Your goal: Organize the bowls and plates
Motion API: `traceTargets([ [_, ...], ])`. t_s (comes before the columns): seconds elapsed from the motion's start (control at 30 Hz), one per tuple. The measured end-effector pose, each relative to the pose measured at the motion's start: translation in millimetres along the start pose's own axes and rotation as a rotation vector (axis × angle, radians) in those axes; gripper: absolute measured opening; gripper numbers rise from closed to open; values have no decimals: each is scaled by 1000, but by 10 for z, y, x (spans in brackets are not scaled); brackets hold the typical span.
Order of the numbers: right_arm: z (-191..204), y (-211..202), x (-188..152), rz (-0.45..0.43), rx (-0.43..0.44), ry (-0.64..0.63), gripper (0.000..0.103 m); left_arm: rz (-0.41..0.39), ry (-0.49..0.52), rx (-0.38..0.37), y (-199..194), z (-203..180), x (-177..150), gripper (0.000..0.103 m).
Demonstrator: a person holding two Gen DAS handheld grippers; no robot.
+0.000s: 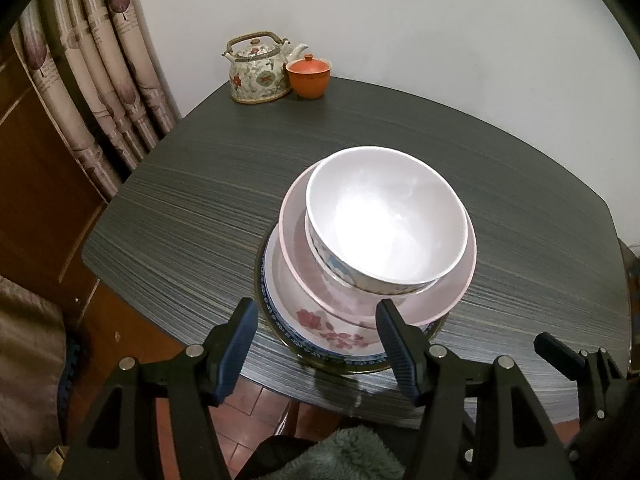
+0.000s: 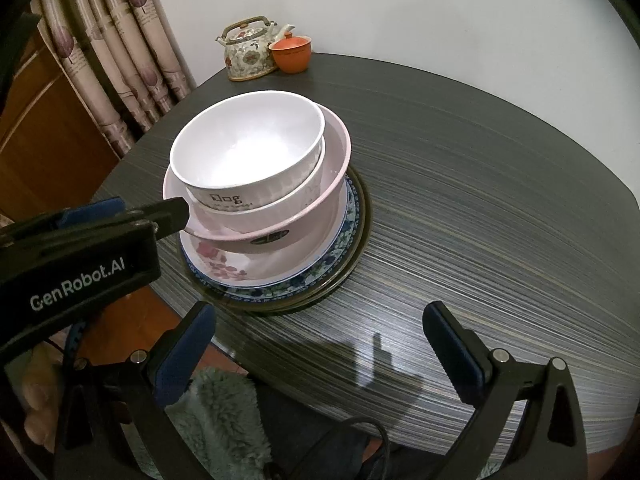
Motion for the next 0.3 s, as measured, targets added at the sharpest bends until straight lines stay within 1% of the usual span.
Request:
traceTargets([
  [0.13,4,-1,-1,1,3,3,103,-23,1,1,-46,0,1,63],
  [0.2,3,-9,2,2,7,7,103,-21,3,4,-52,-5,11,63],
  [0.3,-3,-24,-2,0,8,9,103,-13,11,-10,-59,-27,21,63],
])
Point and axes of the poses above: each gripper's, at about its wrist camera, not at the fingertips, and y roughly the way its jaws point, z to its left, x to its top, the point moved 2 cm from there along y, roughly the way its jaws point, and after that the axes turned 3 degrees about z, right-handed, at the moved point
